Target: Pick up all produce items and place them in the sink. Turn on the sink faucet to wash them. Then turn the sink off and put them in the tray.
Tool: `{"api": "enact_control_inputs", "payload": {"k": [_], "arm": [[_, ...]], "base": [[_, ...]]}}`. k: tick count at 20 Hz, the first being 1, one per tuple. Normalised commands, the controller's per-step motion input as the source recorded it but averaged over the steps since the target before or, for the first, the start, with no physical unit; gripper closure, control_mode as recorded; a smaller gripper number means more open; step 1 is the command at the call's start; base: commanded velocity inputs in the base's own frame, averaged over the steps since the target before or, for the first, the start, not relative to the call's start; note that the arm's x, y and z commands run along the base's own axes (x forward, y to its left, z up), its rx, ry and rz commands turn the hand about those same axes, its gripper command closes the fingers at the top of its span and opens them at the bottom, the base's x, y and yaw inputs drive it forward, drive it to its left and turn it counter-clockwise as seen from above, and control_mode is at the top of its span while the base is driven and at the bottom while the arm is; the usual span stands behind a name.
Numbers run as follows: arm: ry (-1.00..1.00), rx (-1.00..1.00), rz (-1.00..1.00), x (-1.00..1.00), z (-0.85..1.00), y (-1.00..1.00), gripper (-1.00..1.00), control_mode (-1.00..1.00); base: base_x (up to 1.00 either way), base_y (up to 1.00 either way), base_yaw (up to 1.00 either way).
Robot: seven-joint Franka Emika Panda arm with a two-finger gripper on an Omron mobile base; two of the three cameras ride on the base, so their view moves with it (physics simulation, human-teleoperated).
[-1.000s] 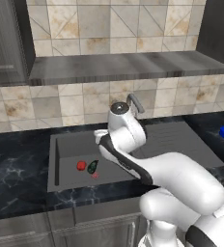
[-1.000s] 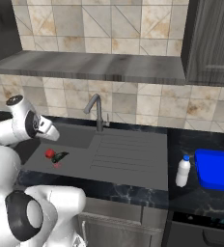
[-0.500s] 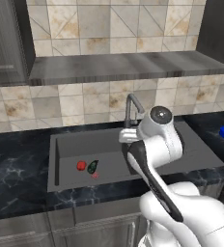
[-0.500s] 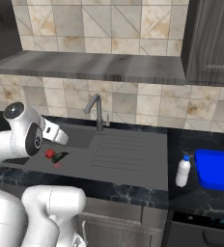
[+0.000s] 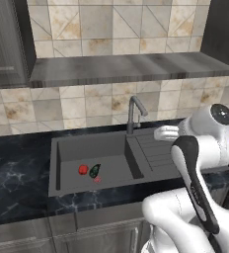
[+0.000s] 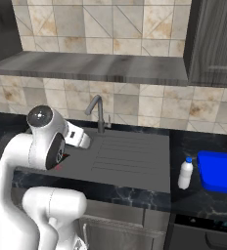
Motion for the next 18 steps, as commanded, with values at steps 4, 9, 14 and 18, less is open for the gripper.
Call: {"api": "enact_control_inputs", "payload": {"k": [4, 9, 14, 18], "arm": [[-0.09, 0.11, 0.09, -0.19, 0.13, -0.81, -1.0, -1.0], [-0.01, 0.12, 0.09, 0.05, 0.0, -0.55, -1.0, -1.0], [-0.02, 0.0, 0.2, 0.33, -0.05, -0.29, -1.0, -1.0], [-0.05, 0.0, 0.28, 0.46, -0.07, -0.18, -1.0, -1.0]], "base": [[0.0, 0.0, 0.0], [0.0, 0.0, 0.0], [0.0, 0.0, 0.0], [0.0, 0.0, 0.0]]}}
